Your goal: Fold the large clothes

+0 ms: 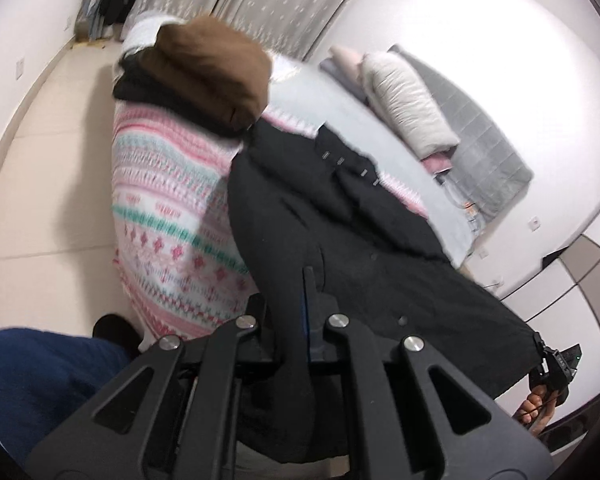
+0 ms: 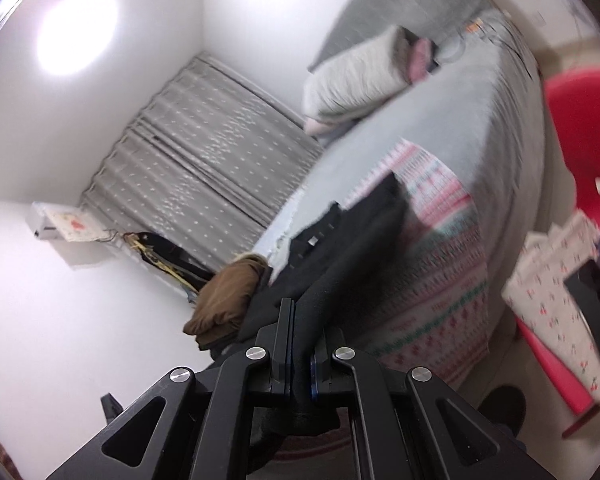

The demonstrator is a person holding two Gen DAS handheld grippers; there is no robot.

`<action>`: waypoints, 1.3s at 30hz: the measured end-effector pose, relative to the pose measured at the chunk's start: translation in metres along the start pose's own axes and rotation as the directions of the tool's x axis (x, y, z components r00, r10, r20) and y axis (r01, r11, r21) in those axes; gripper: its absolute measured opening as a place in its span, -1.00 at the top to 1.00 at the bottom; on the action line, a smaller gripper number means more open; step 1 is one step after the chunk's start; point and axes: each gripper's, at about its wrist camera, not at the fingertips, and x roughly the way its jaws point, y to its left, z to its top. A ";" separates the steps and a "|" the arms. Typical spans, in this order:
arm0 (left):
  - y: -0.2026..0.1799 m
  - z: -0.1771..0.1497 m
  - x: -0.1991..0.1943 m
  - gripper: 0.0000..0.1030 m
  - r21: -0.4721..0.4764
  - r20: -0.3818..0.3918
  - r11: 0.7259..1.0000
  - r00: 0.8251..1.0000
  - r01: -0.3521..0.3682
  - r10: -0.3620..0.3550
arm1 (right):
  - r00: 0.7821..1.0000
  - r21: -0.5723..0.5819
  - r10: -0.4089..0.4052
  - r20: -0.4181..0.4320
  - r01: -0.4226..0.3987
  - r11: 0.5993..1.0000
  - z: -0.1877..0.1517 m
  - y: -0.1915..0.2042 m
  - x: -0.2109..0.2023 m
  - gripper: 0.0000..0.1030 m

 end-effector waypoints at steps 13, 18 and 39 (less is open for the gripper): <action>0.011 0.013 -0.025 0.85 -0.037 0.023 0.997 0.997 0.074 -0.073 | 0.997 -0.059 0.021 0.073 -0.017 0.998 0.008 0.037 -0.010 0.90; -0.009 0.035 -0.065 0.85 0.011 0.128 0.995 0.987 0.101 -0.102 | 0.987 -0.133 0.065 0.148 -0.045 0.990 0.021 0.071 -0.033 0.90; -0.034 0.143 0.011 0.86 0.004 0.071 0.999 0.996 0.054 -0.054 | 0.980 0.022 0.064 0.191 -0.069 0.997 0.095 0.069 0.027 0.90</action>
